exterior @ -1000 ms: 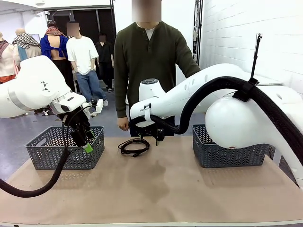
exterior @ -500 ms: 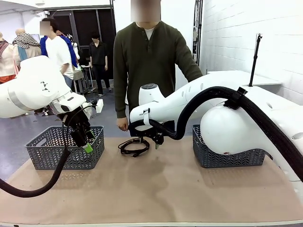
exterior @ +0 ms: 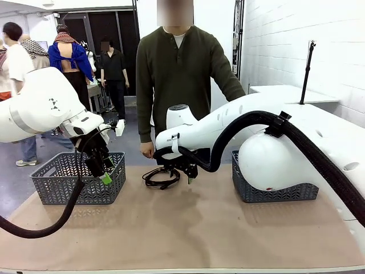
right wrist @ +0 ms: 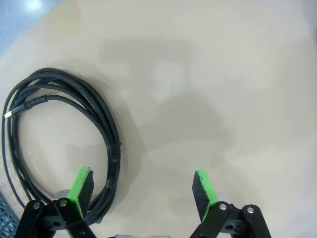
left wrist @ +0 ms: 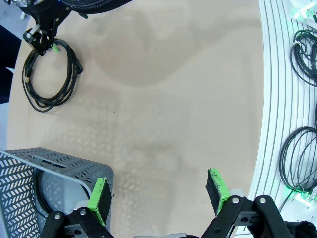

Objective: Organize the cables according to human instructions.
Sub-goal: Pick up a bundle of cables and place it in the basket indicated by the human.

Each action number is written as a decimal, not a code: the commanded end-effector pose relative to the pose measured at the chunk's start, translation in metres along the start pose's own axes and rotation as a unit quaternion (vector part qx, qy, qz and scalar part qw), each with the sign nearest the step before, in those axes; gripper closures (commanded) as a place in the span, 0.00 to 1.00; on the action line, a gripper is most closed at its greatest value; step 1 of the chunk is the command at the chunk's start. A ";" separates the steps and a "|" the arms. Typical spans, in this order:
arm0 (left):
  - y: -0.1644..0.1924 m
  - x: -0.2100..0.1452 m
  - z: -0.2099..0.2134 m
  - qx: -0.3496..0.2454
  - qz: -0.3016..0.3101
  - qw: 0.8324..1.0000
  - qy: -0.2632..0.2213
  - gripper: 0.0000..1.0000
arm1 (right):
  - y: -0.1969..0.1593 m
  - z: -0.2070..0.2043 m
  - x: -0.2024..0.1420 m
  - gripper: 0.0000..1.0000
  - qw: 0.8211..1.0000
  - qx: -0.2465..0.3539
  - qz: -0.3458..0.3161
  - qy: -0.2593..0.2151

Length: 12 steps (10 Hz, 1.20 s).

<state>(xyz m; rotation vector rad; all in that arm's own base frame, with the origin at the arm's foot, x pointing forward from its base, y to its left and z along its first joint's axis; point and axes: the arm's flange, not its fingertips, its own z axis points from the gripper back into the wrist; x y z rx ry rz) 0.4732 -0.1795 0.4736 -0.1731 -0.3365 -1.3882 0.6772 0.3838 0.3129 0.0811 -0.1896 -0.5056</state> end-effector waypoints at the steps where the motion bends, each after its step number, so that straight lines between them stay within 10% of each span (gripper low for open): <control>1: -0.001 0.000 0.000 0.001 0.000 1.000 0.001 0.00 | 0.017 -0.003 0.008 0.00 1.000 -0.006 -0.003 0.013; 12: -0.001 0.000 0.000 0.001 0.000 1.000 0.001 0.00 | 0.025 -0.012 0.010 0.00 0.999 -0.048 0.006 0.018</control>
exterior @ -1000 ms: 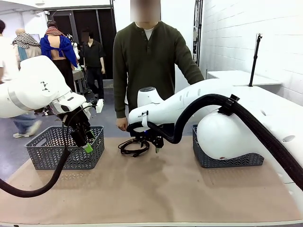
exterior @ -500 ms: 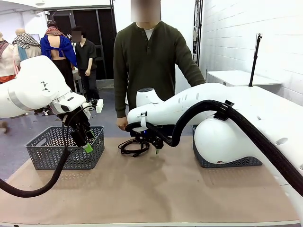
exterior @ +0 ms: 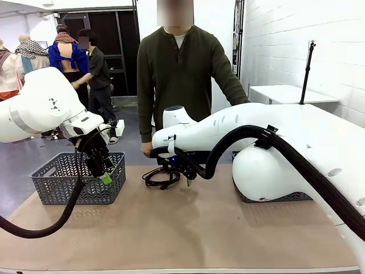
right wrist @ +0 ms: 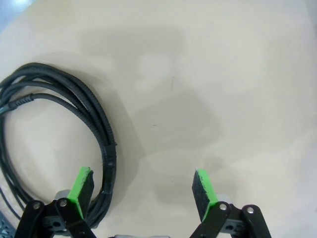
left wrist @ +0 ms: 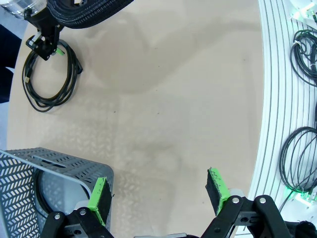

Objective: Organize the cables according to human instructions.
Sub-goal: Pick up a bundle of cables and place it in the basket indicated by the human.

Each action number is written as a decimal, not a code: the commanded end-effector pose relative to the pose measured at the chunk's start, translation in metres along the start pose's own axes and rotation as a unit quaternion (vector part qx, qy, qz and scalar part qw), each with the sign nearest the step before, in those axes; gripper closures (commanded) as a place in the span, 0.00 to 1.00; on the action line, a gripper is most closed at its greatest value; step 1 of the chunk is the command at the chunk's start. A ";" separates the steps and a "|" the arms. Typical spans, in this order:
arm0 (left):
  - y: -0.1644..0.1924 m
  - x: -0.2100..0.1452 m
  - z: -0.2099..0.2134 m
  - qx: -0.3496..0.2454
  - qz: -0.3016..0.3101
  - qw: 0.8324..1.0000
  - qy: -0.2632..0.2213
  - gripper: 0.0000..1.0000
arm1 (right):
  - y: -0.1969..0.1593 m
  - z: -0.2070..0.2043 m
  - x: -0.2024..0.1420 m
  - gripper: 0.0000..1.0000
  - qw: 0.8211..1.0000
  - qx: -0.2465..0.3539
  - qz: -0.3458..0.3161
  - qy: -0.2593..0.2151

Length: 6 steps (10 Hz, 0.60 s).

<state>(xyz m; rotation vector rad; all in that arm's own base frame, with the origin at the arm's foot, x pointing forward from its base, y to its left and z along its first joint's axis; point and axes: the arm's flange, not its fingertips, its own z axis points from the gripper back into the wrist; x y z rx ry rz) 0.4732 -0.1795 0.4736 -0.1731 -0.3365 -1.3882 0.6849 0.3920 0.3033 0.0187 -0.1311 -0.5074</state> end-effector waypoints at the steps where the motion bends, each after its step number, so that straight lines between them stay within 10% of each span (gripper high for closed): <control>1: -0.001 0.000 0.000 0.001 0.000 1.000 0.001 0.00 | 0.014 0.002 0.009 0.15 1.000 -0.017 0.000 -0.001; 6: -0.001 0.000 0.000 0.001 0.000 1.000 0.001 0.00 | 0.010 0.006 0.009 1.00 1.000 -0.024 -0.005 0.002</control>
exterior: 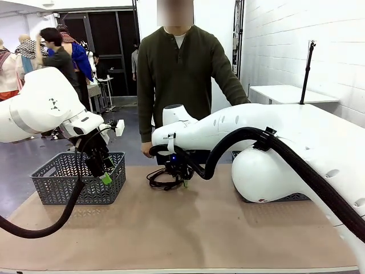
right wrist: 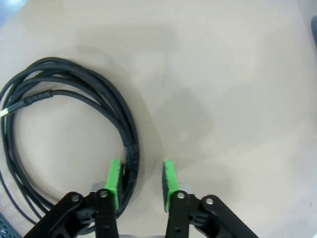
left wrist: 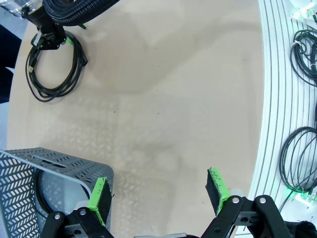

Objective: Organize the cables according to human instructions.
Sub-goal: Pick up a bundle of cables and place it in the basket indicated by the human.

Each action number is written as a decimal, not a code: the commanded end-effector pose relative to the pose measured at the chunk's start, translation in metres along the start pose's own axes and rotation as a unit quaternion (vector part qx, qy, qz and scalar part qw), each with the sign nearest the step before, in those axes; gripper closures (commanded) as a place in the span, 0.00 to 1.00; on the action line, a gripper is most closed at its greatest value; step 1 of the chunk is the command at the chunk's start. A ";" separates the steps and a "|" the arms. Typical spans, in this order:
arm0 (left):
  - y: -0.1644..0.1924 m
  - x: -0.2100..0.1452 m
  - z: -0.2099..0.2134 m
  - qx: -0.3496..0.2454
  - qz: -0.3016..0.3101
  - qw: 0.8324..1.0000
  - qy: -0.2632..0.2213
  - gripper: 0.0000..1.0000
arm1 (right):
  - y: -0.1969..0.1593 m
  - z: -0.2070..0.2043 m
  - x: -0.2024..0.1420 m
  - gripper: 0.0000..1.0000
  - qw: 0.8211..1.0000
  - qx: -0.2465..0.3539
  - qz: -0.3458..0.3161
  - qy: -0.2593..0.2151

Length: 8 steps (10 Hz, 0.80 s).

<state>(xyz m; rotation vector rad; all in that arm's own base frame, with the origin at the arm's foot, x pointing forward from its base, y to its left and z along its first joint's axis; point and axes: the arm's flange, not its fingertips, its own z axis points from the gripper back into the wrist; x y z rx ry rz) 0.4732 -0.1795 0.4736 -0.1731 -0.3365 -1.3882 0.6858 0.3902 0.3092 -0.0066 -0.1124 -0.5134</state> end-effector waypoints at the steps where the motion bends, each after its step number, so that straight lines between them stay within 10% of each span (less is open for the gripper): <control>1: -0.001 0.000 0.000 0.001 0.000 1.000 0.001 0.00 | 0.008 0.001 0.008 1.00 1.000 -0.006 -0.006 -0.002; 8: -0.001 0.000 0.000 0.001 0.000 1.000 0.001 0.00 | -0.002 -0.008 0.017 1.00 0.999 -0.004 -0.008 0.042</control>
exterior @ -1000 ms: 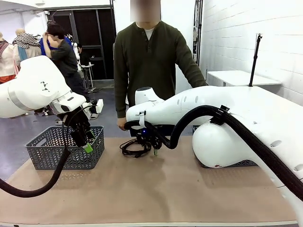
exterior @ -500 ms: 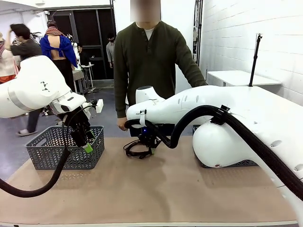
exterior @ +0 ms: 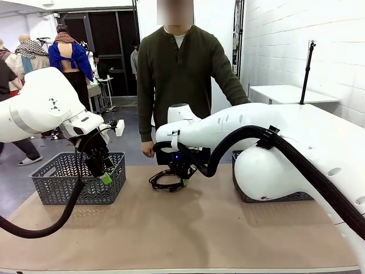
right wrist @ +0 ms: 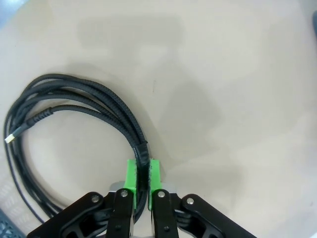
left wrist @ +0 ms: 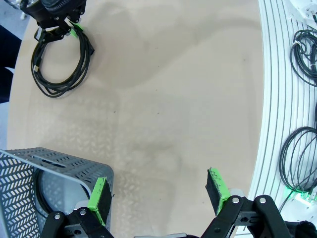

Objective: Organize the cables according to human instructions.
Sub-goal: Pick up a bundle of cables and place it in the basket indicated by the human.

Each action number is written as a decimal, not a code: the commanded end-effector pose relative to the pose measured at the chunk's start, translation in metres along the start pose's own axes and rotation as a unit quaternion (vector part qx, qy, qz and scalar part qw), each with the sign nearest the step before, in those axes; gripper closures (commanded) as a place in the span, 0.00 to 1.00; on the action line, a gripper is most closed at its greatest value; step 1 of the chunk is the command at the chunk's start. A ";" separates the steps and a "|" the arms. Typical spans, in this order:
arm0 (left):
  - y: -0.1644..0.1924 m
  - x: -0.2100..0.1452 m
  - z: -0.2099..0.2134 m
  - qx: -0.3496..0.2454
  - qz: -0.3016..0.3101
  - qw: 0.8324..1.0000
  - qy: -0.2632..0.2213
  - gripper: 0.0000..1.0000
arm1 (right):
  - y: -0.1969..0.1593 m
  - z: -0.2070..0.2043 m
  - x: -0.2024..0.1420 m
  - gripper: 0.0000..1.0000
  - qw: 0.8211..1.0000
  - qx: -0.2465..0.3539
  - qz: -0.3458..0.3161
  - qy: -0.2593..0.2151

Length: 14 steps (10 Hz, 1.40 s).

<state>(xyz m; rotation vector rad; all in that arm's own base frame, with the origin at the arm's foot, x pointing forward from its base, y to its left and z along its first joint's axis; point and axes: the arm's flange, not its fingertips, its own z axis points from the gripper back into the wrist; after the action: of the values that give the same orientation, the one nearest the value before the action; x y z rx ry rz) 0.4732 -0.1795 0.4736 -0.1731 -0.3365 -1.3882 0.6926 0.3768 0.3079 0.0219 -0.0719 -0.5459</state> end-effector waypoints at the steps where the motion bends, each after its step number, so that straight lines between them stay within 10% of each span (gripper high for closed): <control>1: -0.001 0.000 0.000 0.001 0.000 1.000 0.001 0.00 | 0.005 0.003 0.006 1.00 1.000 -0.004 0.006 0.011; 14: -0.001 0.000 0.000 0.001 0.000 1.000 0.001 0.00 | -0.066 0.168 0.063 1.00 0.987 -0.017 0.158 -0.022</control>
<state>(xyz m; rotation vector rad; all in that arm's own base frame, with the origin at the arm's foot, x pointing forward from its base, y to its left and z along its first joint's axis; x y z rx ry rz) 0.4732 -0.1796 0.4736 -0.1732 -0.3365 -1.3884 0.6991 0.2876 0.4695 -0.0337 -0.1078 -0.2560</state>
